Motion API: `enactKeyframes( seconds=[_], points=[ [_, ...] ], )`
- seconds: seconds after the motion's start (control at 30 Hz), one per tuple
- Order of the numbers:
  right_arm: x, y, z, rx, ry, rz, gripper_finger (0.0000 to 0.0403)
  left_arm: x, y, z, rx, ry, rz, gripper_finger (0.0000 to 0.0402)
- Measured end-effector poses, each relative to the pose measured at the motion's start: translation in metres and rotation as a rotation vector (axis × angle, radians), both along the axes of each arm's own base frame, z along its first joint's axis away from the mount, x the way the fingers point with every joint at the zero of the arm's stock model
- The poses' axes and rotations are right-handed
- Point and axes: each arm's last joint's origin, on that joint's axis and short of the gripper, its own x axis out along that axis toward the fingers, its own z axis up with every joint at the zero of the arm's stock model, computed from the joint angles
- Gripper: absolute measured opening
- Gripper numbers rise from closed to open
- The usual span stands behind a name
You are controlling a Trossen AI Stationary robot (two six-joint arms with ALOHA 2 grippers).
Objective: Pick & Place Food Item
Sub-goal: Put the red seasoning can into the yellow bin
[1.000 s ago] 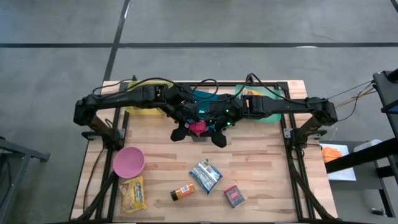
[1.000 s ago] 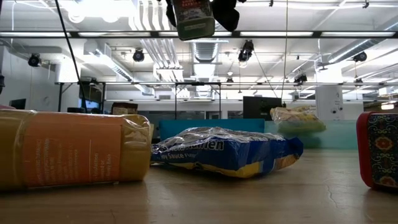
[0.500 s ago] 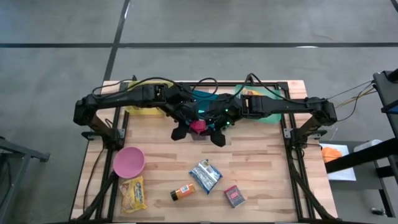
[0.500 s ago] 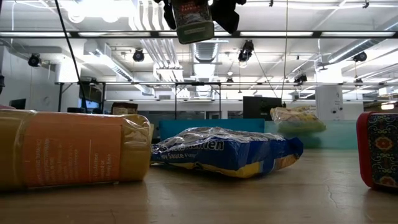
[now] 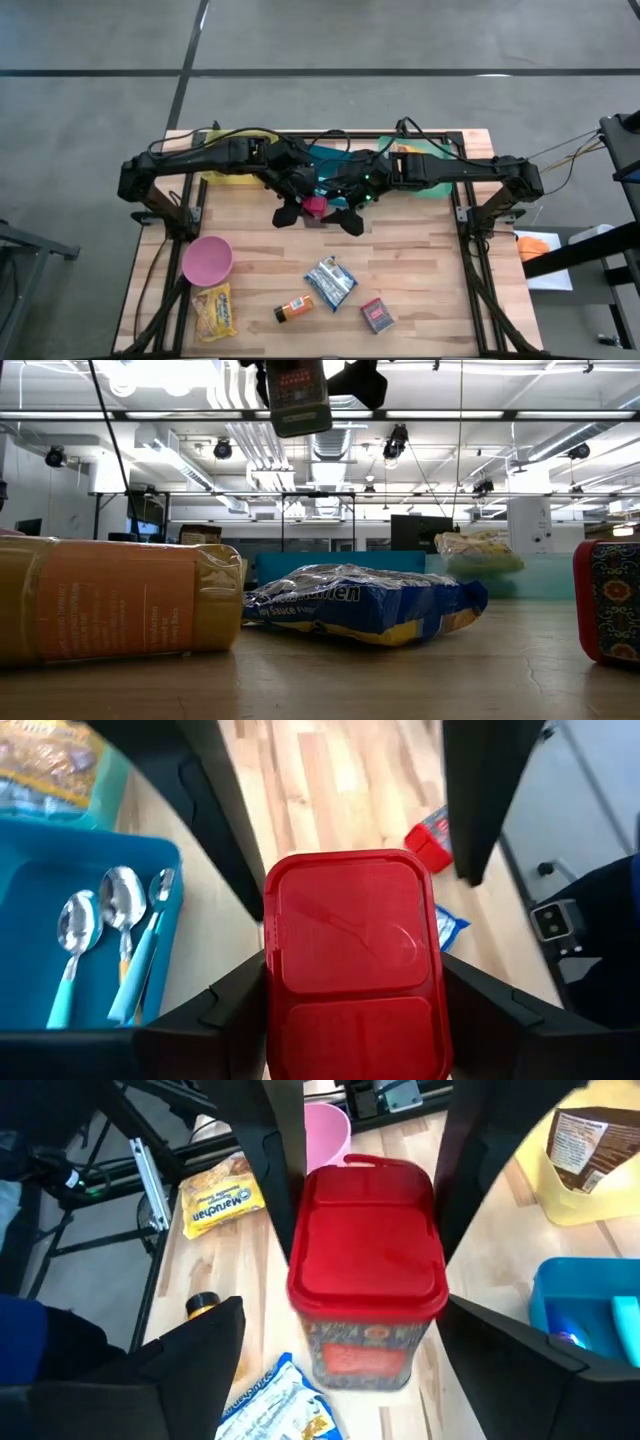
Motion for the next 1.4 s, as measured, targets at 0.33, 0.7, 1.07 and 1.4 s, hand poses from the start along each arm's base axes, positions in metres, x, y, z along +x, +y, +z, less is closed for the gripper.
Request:
enactKeyframes(
  seconds=[0.33,0.7,1.07,1.4],
  points=[
    [-0.024,-0.005,0.025,-0.069,-0.046,-0.133,0.0331,-0.030,0.028,0.024,0.008,-0.024,0.197,0.0224],
    [-0.087,-0.008,0.068,-0.161,-0.110,-0.299,0.0331,-0.097,0.096,0.044,0.136,0.048,0.743,0.0224],
    [-0.129,-0.010,0.083,-0.201,-0.092,-0.396,0.0331,-0.140,0.143,0.029,0.188,0.224,1.181,0.0224],
    [-0.148,-0.010,0.078,-0.220,-0.036,-0.437,0.0331,-0.163,0.161,-0.040,0.112,0.287,1.384,0.0224]
  ],
)
